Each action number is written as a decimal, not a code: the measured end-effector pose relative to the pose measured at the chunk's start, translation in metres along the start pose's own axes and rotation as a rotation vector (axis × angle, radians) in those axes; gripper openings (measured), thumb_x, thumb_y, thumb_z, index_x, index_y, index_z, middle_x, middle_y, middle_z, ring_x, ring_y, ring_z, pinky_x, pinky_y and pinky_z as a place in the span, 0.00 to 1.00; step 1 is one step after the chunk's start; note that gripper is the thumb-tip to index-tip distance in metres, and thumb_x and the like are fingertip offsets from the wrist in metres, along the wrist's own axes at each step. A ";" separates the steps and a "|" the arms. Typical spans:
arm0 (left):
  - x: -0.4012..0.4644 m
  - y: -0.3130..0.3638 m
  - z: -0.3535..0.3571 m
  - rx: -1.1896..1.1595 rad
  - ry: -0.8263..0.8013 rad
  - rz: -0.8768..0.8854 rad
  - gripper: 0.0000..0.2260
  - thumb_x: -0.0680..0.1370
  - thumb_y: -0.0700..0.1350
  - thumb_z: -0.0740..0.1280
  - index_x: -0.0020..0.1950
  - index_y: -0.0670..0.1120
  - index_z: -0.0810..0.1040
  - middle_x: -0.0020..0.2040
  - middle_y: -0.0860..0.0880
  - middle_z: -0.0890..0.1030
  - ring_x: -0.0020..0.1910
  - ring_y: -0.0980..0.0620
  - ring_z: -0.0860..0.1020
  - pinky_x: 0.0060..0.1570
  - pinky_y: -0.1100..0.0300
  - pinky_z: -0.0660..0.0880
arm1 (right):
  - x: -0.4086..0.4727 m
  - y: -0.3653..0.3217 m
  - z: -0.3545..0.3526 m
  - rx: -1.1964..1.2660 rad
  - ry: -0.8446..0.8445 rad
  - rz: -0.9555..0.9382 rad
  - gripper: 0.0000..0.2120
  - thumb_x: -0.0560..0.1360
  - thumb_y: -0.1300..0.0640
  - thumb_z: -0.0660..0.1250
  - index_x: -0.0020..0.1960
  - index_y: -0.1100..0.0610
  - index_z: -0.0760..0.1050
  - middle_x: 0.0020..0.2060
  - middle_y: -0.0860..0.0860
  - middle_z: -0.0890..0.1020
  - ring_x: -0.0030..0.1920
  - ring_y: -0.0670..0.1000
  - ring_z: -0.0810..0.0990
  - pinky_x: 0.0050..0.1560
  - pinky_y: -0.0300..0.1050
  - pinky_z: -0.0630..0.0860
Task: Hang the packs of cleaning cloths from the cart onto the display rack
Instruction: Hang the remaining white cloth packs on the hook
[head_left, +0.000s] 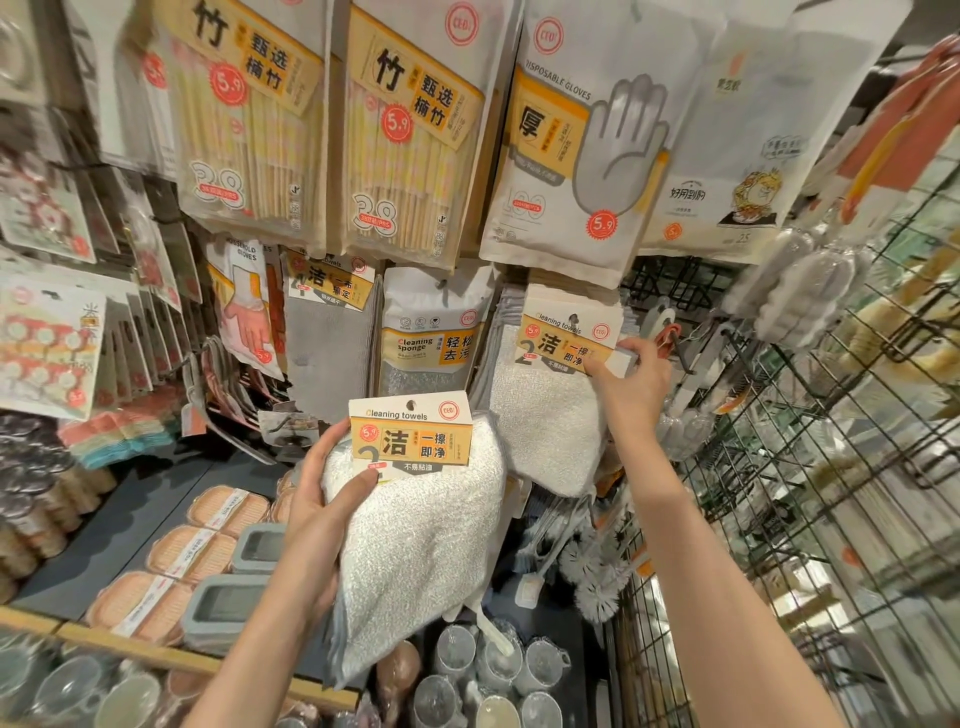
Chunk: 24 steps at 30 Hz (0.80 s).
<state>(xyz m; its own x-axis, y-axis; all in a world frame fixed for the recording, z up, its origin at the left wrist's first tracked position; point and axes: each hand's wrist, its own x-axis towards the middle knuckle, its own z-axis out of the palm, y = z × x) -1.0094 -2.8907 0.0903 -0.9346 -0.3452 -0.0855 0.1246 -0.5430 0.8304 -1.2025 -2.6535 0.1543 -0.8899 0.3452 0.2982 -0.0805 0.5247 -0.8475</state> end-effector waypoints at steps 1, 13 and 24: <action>0.000 -0.001 0.000 0.008 0.001 0.002 0.24 0.68 0.39 0.71 0.60 0.59 0.76 0.59 0.44 0.82 0.54 0.42 0.82 0.46 0.50 0.82 | -0.002 0.002 -0.004 -0.001 -0.016 -0.012 0.20 0.69 0.53 0.74 0.57 0.50 0.71 0.61 0.53 0.67 0.62 0.53 0.68 0.57 0.46 0.67; -0.007 -0.002 0.006 0.003 -0.015 -0.007 0.23 0.71 0.35 0.68 0.60 0.57 0.76 0.57 0.44 0.83 0.52 0.42 0.82 0.45 0.50 0.82 | -0.085 -0.018 -0.015 0.135 -0.411 -0.101 0.15 0.73 0.52 0.70 0.57 0.50 0.73 0.61 0.49 0.67 0.52 0.39 0.68 0.47 0.25 0.60; -0.011 -0.006 0.007 0.023 -0.026 -0.002 0.22 0.69 0.37 0.69 0.58 0.58 0.78 0.59 0.43 0.81 0.55 0.41 0.81 0.52 0.44 0.79 | -0.127 -0.024 0.010 0.167 -0.684 -0.093 0.23 0.73 0.56 0.70 0.67 0.54 0.70 0.61 0.47 0.70 0.64 0.43 0.68 0.62 0.30 0.60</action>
<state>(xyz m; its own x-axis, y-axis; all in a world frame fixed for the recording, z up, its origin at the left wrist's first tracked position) -1.0021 -2.8787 0.0899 -0.9433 -0.3239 -0.0729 0.1154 -0.5258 0.8428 -1.0926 -2.7175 0.1321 -0.9539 -0.2902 0.0768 -0.1892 0.3828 -0.9043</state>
